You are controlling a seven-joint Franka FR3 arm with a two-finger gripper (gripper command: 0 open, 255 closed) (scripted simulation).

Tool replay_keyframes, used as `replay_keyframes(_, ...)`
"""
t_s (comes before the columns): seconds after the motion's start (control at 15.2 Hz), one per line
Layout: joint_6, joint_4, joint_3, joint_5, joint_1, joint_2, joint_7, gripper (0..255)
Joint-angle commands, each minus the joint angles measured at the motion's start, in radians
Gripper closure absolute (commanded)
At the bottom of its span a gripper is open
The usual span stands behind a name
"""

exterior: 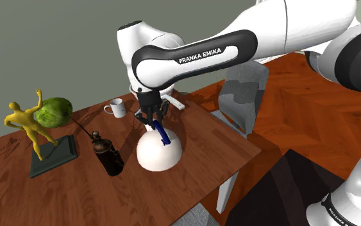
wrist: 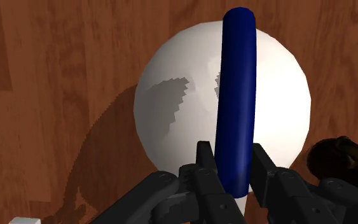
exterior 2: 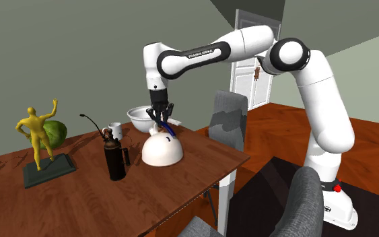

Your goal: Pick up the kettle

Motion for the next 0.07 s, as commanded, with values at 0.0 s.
replay_keyframes(0.0,-0.009,0.01,0.0,0.0,0.001,-0.001,-0.001,255)
